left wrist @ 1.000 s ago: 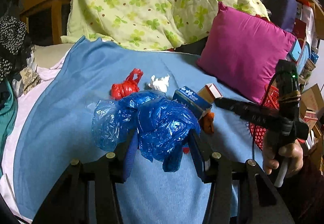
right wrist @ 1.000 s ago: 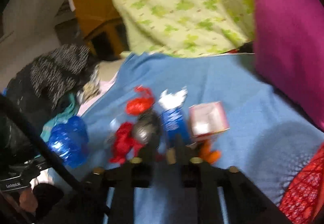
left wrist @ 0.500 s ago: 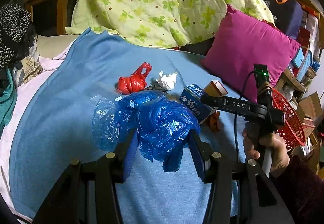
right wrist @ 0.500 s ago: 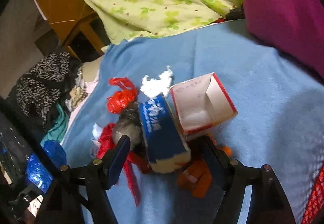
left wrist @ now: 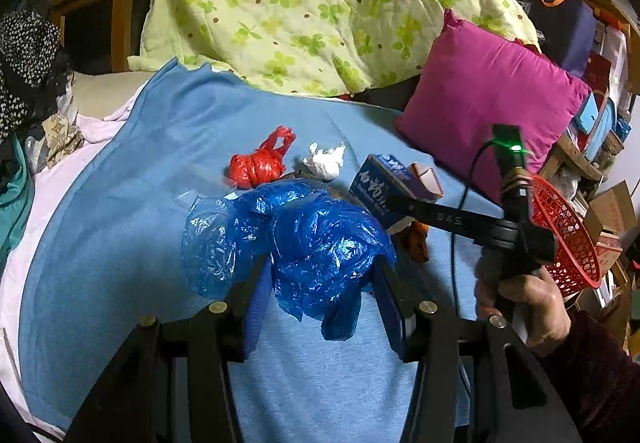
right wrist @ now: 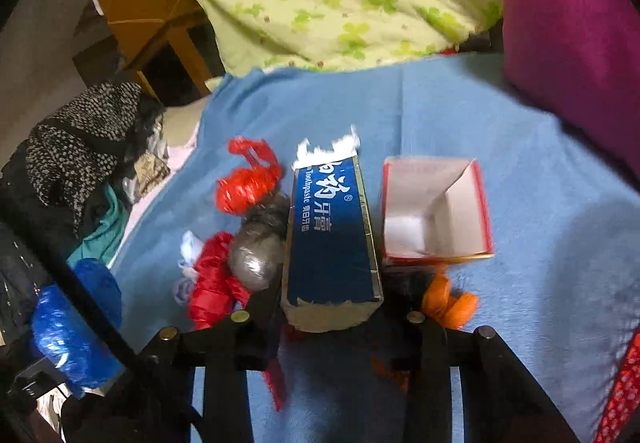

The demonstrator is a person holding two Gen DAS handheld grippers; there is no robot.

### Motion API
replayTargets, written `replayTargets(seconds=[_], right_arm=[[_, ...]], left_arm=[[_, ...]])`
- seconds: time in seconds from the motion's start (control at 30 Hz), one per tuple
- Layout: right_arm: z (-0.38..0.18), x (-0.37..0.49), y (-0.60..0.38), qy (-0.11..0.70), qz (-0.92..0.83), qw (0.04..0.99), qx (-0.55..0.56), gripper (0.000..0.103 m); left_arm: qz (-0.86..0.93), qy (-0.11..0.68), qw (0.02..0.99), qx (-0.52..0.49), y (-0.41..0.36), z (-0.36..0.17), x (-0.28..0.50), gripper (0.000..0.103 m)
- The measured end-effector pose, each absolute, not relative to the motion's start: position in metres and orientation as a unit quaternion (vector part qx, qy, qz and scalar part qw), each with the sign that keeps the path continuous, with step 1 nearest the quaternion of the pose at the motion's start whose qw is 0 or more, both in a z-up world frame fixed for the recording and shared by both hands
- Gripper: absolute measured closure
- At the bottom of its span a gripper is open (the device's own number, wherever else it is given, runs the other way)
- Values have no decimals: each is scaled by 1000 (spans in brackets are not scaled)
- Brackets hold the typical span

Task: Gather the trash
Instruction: 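Carry the toothpaste box with the right tool while the left tool carries the bag to the red basket, then open both tools over the red basket and return them to the pile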

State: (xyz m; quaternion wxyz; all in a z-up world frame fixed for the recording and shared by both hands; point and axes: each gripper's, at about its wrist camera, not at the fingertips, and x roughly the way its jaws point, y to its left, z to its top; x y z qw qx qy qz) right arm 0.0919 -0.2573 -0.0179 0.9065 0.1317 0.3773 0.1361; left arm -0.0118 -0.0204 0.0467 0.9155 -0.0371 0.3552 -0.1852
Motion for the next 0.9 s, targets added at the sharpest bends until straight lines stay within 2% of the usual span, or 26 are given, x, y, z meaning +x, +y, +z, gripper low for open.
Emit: replayTargets(seconds=[0.17,0.23,0.4,0.6,0.9], right_arm=[[28,44,-269,313,158,926,137,64],[59,10,-286,264,157,940,151,64],[103,-67,-343,190,114,960,171,64],[115,-141,-421,178,13,969,169,63],[91,-185,-515,196,-61,950,236,63]], left_arm=[[-200,333,921,-23,-35,70,-22,51],[-209,326,922,-15,-46,80,-26,51],[-266,298,916,18,-99,116,-38,50],[-352,280,891,56,-194,146,-46,48],[-405,294,856,131,-330,135,-51,47]])
